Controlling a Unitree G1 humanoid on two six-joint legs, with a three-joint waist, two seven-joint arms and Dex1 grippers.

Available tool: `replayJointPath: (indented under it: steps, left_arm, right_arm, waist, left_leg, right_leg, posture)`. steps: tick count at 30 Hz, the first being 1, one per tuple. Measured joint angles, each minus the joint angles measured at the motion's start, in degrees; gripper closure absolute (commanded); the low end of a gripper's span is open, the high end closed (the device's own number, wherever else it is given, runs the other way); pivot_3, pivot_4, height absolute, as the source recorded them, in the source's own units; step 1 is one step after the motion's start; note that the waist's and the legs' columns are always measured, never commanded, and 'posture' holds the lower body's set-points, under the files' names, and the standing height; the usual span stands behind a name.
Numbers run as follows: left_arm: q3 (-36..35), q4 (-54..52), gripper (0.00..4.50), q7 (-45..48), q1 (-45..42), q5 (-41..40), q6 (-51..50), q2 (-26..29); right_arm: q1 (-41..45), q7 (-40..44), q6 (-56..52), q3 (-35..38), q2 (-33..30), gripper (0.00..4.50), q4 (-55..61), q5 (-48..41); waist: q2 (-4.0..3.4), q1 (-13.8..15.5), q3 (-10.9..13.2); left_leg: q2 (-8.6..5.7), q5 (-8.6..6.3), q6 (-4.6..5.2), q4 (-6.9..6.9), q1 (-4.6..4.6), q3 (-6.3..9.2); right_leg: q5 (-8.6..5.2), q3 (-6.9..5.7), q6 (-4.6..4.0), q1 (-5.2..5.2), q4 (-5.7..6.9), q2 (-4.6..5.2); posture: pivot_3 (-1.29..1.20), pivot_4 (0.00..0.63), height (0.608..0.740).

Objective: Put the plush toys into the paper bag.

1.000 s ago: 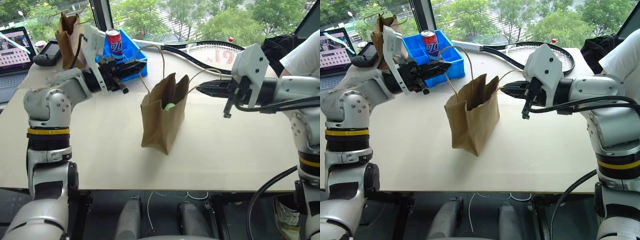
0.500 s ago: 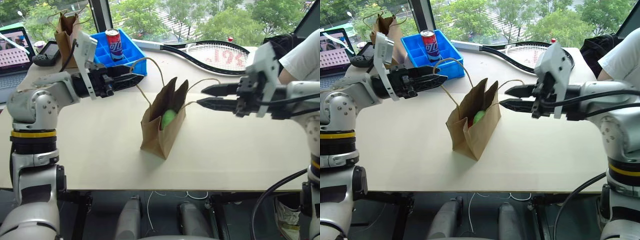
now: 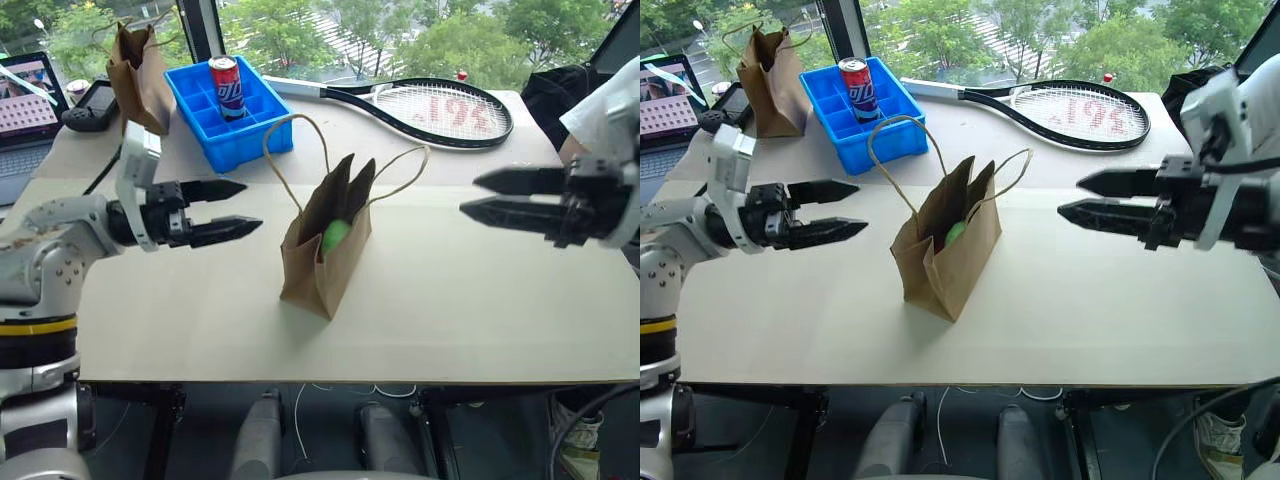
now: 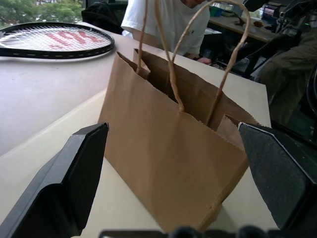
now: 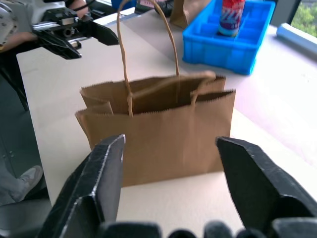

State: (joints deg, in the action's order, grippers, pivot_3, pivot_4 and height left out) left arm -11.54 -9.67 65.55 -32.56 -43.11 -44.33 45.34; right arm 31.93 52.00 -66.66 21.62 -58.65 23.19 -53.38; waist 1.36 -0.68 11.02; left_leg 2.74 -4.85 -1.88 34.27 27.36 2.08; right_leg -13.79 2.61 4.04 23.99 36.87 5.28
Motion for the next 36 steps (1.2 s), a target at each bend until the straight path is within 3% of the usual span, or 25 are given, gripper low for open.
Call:
replayJointPath:
  steps: [5,16,36]
  left_arm:
    - [0.3,-6.9,0.0,-2.1,6.7,-0.5,0.6,-0.7]
    - [1.6,-13.3,0.0,-9.9,14.1,1.5,2.0,-2.7]
    - [9.3,-14.4,0.0,-20.2,13.0,5.0,2.8,-9.8]
  right_arm:
    - [-4.5,-4.9,5.2,-7.2,5.7,4.44,3.7,4.8]
    - [-3.9,-13.5,13.5,-22.2,20.1,4.48,5.9,13.2]
    - [-1.5,-15.5,21.0,-29.9,32.4,4.48,-0.3,21.3]
  waist:
    - [0.0,-0.6,0.0]
    - [0.04,0.0,0.0]
    - [0.05,-0.1,0.0]
  left_leg:
    - [0.09,0.01,0.01,0.03,-0.1,-0.14]
    - [0.09,0.02,0.03,0.21,-0.04,-0.21]
    - [0.11,0.02,0.03,0.22,-0.05,-0.22]
  right_leg:
    - [-0.2,0.12,-0.3,0.07,0.08,-0.05]
    - [-0.19,0.14,-0.31,0.02,0.09,-0.04]
    - [0.08,0.15,0.02,0.03,0.14,-0.07]
  posture:
    - [0.0,0.15,0.74]
    - [0.0,0.15,0.74]
    - [0.0,0.15,0.74]
